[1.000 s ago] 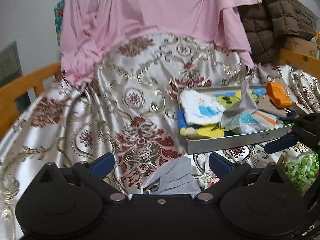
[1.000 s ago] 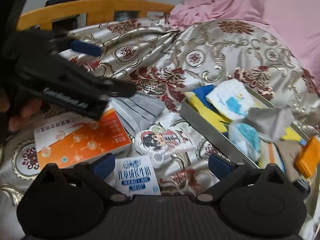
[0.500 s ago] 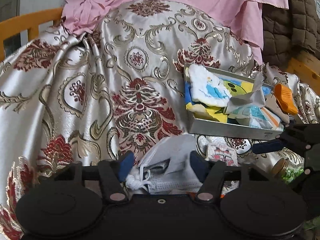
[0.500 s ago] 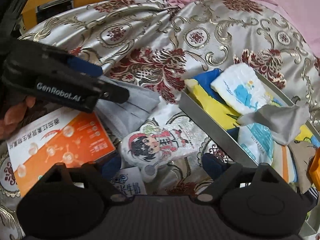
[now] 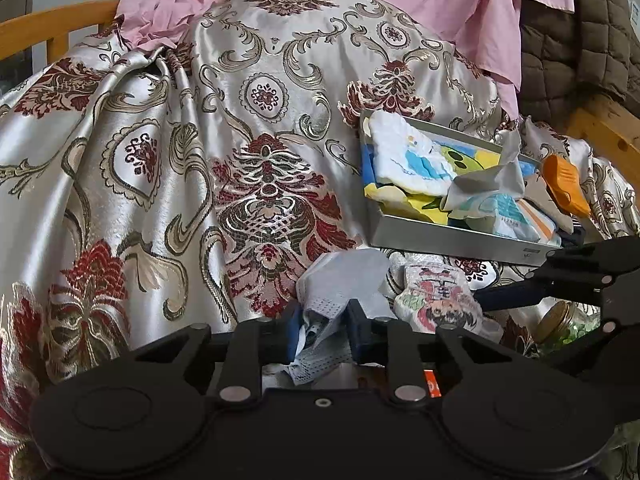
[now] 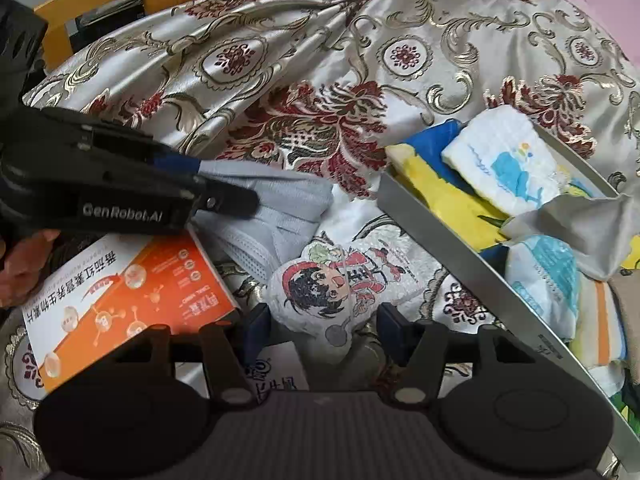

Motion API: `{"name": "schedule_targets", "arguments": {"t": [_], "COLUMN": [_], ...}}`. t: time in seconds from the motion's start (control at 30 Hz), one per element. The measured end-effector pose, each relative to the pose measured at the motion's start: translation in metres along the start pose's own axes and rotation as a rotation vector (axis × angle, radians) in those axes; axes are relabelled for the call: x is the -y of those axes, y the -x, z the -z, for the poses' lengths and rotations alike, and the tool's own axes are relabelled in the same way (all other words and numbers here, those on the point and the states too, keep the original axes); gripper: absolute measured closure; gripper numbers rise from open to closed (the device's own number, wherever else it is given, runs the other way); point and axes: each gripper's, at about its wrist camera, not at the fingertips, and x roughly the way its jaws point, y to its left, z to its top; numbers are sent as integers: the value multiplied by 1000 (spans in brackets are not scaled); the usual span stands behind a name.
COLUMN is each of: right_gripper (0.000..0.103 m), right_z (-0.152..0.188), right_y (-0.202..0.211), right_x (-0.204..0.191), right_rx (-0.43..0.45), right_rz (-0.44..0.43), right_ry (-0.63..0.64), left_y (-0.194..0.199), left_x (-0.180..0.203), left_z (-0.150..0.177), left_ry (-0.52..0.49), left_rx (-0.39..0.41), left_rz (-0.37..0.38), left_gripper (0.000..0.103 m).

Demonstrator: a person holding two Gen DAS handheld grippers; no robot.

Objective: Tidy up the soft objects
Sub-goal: 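Grasp the grey face mask with the left tool while the right tool grasps the cartoon-printed pouch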

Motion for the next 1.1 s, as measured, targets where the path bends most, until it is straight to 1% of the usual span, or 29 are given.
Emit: {"name": "schedule_targets", "arguments": {"t": [0.07, 0.13, 0.2, 0.4, 0.57, 0.87, 1.0, 1.1], "right_gripper": [41, 44, 44, 44, 45, 45, 45, 45], "right_z": [0, 1, 2, 7, 11, 29, 34, 40], "right_y": [3, 6, 8, 10, 17, 39, 49, 62], "right_x": [2, 2, 2, -1, 1, -13, -15, -13], "right_rx": [16, 29, 42, 65, 99, 244, 285, 319], "right_rz": [2, 0, 2, 3, 9, 88, 101, 116], "right_ry": [-6, -10, -9, -11, -30, 7, 6, 4], "left_y": [2, 4, 5, 11, 15, 31, 41, 49], "left_x": [0, 2, 4, 6, 7, 25, 34, 40], "left_z": [1, 1, 1, 3, 3, 8, 10, 9], "left_ry": [4, -3, -7, 1, 16, 8, 20, 29], "left_rx": [10, 17, 26, 58, 78, 160, 197, 223], "left_rz": [-4, -13, -19, -29, -51, -133, -152, -150], "left_gripper": [84, 86, 89, 93, 94, 94, 95, 95]}}
